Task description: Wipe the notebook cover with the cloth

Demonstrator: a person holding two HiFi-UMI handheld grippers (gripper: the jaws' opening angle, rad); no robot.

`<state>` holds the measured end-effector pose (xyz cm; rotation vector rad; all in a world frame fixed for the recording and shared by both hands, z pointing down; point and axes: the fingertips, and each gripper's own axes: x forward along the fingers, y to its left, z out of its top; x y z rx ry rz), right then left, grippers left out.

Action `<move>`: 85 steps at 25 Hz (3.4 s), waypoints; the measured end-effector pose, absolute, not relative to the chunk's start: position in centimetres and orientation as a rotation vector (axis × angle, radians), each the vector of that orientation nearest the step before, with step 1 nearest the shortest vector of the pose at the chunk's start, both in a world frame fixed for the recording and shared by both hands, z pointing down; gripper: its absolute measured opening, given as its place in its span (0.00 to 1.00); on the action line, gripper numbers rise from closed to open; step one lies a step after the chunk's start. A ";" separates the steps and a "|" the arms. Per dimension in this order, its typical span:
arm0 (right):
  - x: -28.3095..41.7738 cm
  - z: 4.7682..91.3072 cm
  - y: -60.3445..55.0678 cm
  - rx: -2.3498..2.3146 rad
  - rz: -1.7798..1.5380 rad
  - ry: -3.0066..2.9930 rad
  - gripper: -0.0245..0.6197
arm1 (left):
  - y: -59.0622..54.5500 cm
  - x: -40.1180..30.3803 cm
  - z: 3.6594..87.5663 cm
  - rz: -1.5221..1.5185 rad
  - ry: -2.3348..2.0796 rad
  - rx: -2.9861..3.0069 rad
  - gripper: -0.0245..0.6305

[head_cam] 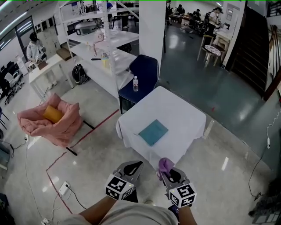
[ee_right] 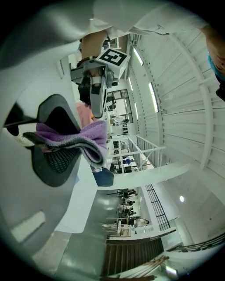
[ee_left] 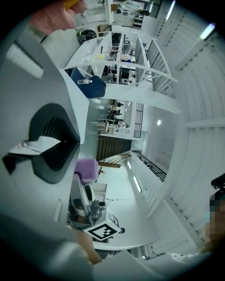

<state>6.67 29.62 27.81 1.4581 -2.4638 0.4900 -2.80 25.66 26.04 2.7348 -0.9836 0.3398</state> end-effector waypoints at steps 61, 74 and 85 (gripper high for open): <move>13.7 35.2 1.1 1.508 0.654 -2.180 0.21 | -4.3 1.2 32.8 0.436 -0.808 2.670 0.04; 13.9 42.9 -1.4 1.431 0.686 -2.090 0.21 | -6.2 1.8 40.3 0.480 -0.779 2.571 0.04; 15.4 48.2 -3.7 1.321 0.712 -2.029 0.21 | -8.1 2.6 44.5 0.570 -0.762 2.561 0.04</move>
